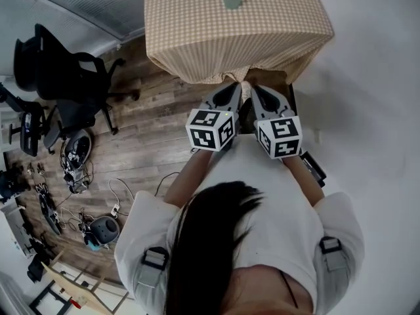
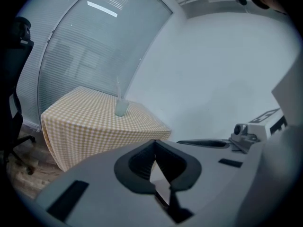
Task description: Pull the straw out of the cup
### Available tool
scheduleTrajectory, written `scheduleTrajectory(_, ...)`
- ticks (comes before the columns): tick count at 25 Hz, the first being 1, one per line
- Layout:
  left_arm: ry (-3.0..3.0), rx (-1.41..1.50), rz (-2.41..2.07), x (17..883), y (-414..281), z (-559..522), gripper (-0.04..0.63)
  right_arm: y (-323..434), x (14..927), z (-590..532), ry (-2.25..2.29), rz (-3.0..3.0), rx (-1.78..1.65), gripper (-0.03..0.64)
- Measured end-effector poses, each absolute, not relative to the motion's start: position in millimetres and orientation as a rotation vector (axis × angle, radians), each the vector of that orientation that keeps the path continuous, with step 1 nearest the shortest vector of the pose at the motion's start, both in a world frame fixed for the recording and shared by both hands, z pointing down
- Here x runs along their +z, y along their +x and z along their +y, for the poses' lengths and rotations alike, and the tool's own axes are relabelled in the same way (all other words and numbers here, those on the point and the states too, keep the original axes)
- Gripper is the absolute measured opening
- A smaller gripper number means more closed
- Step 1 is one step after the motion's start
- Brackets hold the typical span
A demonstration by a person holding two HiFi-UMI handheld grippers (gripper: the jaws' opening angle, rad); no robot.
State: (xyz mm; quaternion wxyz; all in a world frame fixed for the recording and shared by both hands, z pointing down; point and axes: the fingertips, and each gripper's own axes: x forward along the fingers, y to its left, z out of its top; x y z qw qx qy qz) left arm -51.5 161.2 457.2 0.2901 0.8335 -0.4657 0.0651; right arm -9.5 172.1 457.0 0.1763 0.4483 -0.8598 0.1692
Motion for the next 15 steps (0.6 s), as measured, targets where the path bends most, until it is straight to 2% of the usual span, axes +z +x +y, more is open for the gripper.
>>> scheduleTrajectory(15,2.162,0.165,-1.324,464,-69,140,0.008,-18,460,149,1.234,-2.453,0.451,0.037)
